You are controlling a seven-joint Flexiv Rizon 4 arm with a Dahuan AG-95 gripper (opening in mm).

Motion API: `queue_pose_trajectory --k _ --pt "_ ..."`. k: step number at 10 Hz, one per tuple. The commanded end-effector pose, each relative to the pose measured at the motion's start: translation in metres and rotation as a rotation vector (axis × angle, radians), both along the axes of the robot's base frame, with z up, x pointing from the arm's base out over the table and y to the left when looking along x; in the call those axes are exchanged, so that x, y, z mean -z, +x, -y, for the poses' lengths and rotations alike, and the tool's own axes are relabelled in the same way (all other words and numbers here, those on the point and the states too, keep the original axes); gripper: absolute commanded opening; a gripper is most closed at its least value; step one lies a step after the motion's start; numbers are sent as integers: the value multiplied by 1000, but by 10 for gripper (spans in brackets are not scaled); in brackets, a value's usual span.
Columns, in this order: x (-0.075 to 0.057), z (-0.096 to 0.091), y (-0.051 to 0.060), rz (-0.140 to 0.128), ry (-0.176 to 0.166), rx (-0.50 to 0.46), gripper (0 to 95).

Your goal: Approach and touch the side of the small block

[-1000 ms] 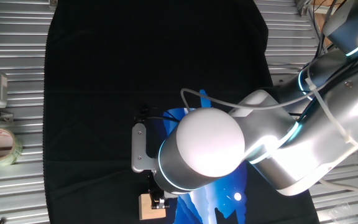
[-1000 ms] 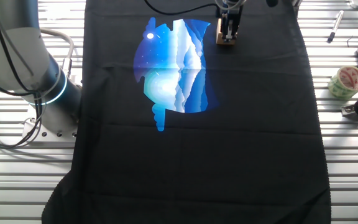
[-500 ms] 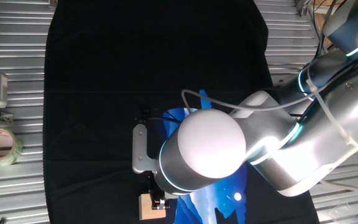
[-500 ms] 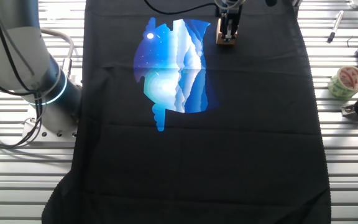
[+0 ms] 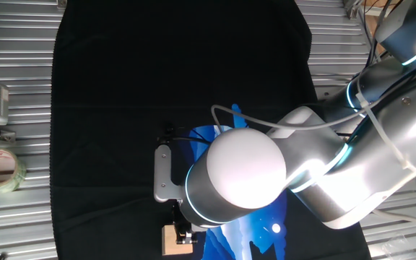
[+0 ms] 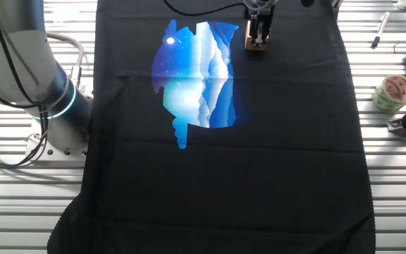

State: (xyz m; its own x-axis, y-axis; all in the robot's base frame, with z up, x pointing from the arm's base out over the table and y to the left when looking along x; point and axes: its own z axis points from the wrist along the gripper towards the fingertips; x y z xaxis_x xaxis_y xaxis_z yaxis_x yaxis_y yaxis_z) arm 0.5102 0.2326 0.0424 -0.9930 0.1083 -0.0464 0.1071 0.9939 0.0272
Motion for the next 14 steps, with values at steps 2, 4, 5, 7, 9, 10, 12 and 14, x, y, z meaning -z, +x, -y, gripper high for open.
queue_pose_trajectory --k 2,4,5,7,9,10,12,14 --pt "0 0 0 0 2 -1 0" --pt "0 1 0 0 3 -7 0" --pt "1 2 0 0 3 -7 0" --pt "0 8 1 1 4 -17 0" --pt "1 13 0 6 2 -25 0" --pt "1 13 0 7 -1 -26 0" --pt "0 13 0 7 -1 -25 0" --pt "-3 12 0 4 -1 -22 0"
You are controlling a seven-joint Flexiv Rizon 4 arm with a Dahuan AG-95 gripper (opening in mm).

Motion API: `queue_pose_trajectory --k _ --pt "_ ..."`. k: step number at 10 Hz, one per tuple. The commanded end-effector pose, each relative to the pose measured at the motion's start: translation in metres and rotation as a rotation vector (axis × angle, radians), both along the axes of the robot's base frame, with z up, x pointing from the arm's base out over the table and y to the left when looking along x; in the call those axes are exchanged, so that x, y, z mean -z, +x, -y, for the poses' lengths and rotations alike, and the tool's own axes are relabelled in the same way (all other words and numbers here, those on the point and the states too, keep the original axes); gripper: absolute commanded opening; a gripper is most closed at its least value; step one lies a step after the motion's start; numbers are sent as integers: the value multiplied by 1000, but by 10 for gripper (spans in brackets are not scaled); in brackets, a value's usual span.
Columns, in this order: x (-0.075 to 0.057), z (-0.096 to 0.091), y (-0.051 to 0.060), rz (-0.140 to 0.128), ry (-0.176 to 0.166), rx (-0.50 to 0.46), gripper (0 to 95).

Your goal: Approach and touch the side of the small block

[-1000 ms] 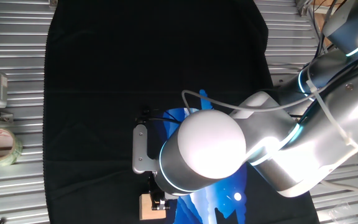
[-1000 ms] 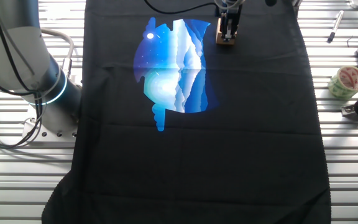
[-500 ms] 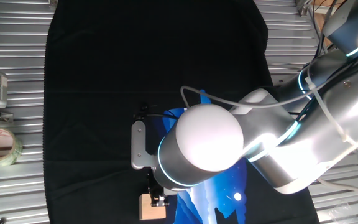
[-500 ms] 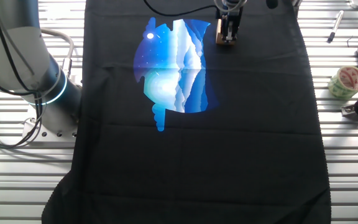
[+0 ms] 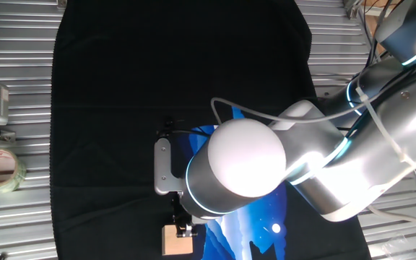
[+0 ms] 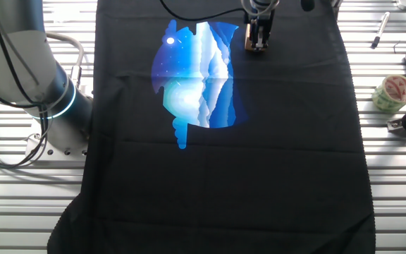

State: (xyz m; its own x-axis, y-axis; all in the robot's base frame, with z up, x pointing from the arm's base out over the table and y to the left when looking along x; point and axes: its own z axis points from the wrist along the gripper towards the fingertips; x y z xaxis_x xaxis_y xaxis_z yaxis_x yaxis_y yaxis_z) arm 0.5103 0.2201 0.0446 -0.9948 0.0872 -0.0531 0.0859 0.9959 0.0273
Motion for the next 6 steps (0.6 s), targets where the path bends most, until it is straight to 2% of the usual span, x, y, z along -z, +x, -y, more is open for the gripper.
queue_pose_trajectory --k 1,4,6 --pt "-5 -1 -1 -8 1 1 0" --pt "-18 0 -3 -24 10 -4 0" --pt "-33 3 -7 -43 12 -17 0"
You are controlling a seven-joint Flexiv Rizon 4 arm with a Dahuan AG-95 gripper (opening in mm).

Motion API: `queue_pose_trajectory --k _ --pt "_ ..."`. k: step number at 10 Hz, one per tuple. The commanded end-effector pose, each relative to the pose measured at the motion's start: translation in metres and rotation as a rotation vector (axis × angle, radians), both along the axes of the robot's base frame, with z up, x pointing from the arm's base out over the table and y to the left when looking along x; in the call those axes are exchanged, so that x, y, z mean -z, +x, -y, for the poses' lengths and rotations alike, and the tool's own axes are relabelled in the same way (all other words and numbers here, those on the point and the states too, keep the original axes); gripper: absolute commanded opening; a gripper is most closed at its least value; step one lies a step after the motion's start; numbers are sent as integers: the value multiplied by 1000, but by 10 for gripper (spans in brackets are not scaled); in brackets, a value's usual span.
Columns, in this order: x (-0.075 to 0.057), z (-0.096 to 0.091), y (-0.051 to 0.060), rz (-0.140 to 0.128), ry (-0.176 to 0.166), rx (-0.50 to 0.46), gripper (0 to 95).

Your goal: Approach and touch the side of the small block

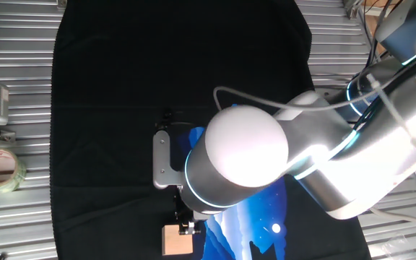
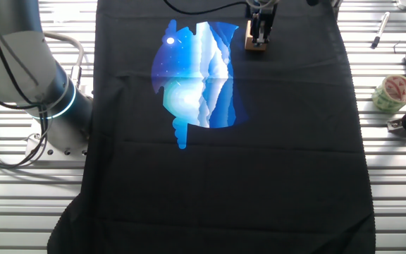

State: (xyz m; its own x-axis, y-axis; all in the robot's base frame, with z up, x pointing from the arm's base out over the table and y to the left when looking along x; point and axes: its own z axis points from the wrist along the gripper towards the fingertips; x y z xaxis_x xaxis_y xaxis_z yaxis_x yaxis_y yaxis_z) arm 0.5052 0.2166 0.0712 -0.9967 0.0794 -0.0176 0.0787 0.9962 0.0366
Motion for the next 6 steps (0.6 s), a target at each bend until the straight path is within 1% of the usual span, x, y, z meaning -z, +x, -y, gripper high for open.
queue_pose_trajectory --k 1,3,6 --pt "-11 -1 -4 -12 -4 -15 0" --pt "-25 -1 -10 -11 0 -11 0" --pt "-38 0 -16 -8 -1 -9 0"
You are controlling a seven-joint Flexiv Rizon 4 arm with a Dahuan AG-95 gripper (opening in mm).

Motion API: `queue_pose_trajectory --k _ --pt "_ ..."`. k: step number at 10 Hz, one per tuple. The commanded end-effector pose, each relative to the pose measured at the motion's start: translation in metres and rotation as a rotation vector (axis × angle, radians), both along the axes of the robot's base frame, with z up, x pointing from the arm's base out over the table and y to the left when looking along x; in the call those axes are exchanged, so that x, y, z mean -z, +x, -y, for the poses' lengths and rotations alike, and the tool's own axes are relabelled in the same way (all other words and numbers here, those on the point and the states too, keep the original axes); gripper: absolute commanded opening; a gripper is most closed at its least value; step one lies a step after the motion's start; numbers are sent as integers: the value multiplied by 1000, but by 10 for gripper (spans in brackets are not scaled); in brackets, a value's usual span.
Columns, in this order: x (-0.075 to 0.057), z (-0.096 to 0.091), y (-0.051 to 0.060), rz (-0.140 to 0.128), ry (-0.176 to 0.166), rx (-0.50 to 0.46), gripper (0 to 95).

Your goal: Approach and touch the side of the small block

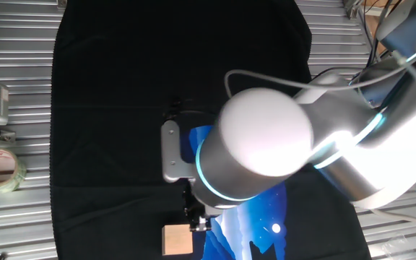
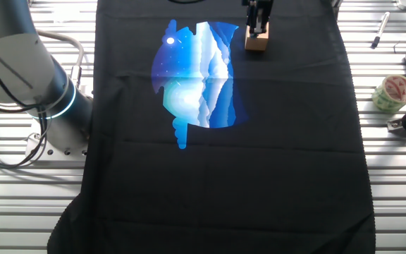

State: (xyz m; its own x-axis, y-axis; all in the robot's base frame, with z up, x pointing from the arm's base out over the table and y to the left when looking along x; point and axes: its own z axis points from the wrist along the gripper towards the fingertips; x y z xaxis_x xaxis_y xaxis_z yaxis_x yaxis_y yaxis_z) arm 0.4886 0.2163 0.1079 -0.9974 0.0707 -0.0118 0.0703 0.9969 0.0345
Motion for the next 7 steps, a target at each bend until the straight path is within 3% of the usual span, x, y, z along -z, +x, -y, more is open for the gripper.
queue_pose_trajectory --k 1,7 --pt "-5 1 -1 -2 1 0 0" --pt "-10 0 -5 -3 -7 3 0"
